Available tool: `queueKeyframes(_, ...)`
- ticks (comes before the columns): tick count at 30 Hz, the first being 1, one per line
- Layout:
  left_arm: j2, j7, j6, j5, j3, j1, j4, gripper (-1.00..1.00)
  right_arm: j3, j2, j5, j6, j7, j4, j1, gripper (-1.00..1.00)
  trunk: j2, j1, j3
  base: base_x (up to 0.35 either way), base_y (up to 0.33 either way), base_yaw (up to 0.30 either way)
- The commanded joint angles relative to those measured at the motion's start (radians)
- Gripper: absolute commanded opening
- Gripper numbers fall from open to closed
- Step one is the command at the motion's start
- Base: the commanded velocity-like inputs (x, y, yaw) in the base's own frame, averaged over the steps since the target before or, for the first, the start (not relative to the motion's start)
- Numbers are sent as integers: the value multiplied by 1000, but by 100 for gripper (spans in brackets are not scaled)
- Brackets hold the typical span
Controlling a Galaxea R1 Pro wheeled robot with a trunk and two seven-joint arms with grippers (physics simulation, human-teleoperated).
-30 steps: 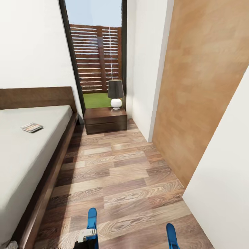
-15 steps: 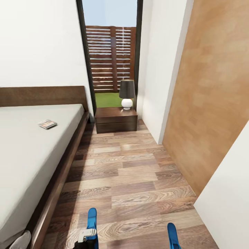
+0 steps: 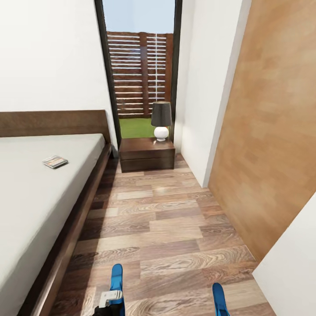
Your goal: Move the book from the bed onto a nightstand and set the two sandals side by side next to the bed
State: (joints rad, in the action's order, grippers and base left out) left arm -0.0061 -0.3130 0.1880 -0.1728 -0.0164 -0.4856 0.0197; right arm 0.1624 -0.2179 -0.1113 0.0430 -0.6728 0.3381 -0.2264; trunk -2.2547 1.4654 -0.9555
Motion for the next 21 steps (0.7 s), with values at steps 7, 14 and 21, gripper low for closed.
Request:
queueKeyframes(7, 0, -3, 2, -8, -2, -1, -1, -100, 2, 2, -7, 3, 0, -1, -1, -100, 0, 0, -1, 317, -10, 0)
queueKeyframes(14, 0, -3, 2, -8, -2, -1, -1, -100, -1, 8, -5, 3, 3, -2, -1, -100, 0, 0, -1, 317, -76, 0)
queueKeyframes(21, 13, -2, 2, -8, 0, -1, 0, -100, -1, 11, -4, 2, 5, -9, -1, -100, 0, 0, -1, 317, -89, 15)
